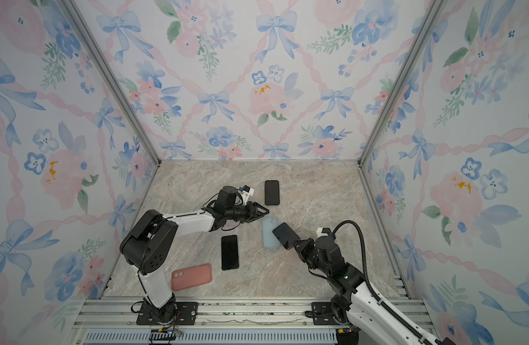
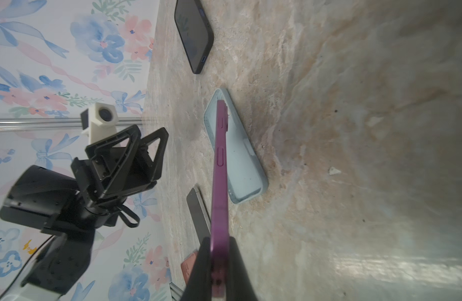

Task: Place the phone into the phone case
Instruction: 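Hold the phone upright over the pale blue case while the left gripper reaches farther away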

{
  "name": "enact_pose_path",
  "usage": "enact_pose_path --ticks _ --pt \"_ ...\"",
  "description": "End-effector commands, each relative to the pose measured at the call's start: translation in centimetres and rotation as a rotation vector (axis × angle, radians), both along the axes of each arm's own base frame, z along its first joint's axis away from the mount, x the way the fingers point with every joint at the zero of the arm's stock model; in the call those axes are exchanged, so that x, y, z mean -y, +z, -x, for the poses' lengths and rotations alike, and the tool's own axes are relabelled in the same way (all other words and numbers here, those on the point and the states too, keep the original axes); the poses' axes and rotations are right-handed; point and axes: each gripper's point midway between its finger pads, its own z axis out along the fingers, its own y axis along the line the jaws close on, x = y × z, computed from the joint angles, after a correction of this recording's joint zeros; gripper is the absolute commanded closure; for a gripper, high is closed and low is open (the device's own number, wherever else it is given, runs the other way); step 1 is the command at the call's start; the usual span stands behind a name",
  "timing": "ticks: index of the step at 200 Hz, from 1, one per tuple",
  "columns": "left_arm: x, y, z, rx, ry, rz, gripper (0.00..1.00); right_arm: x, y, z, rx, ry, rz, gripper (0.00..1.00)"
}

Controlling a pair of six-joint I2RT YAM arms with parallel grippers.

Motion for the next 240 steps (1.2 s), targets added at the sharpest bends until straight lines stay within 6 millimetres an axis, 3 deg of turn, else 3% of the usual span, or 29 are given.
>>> enact_pose_path --ticks 1,84,161,199,240 --pt "-2.5 -5.6 1.2 -0.048 -0.091 -0.351 0.51 -0.9 3.2 -0.9 0.078 0.092 0.011 1.00" --pt "-0.1 -8.6 -1.8 0.062 -0.217 -0.731 0.42 0.5 3.9 -0.9 0.071 0.158 0.112 1.00" --pt "2.7 -7.3 -3.5 0.232 -0.246 -0.865 0.23 1.3 3.7 0.1 0.066 0.173 0.144 1.00" --pt "3.5 -8.2 -3.9 0.250 -0.266 -0.911 0.22 1.3 3.8 0.4 0.064 0.175 0.144 1.00" --pt "2.7 -9.2 -3.5 0.260 -0.273 -0.995 0.24 1.3 4.5 0.3 0.078 0.184 0.156 1.00"
